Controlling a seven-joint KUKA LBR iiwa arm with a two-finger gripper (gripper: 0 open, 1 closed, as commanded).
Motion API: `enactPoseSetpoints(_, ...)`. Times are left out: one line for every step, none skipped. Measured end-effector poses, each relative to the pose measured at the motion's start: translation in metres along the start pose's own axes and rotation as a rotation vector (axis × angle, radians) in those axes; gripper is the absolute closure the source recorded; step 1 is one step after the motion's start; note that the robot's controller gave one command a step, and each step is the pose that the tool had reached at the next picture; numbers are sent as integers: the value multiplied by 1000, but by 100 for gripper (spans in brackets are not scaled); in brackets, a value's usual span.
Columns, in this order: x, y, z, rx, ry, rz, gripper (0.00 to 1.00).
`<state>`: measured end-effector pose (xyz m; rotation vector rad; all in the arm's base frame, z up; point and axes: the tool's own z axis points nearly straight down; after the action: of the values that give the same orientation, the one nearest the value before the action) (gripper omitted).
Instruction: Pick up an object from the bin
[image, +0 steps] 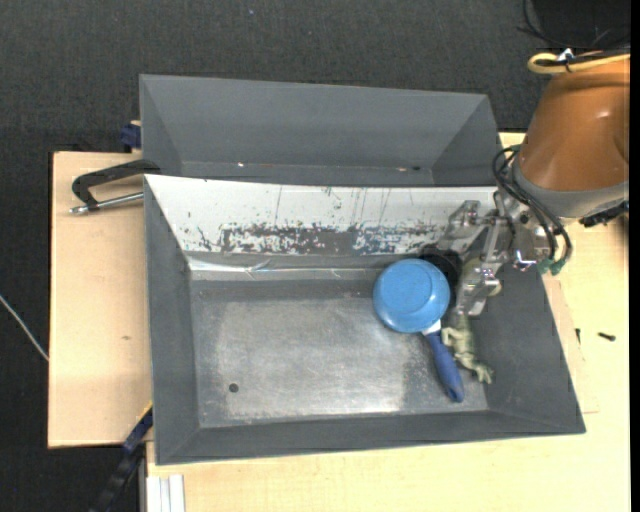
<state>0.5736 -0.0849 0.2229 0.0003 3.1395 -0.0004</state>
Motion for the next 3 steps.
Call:
enactPoseSetpoints(29, -20, 88, 6, -22, -324, 0)
enactPoseSetpoints(67, -34, 83, -1, 2, -242, 0)
enactPoseSetpoints(80, -34, 143, 3, -9, -228, 0)
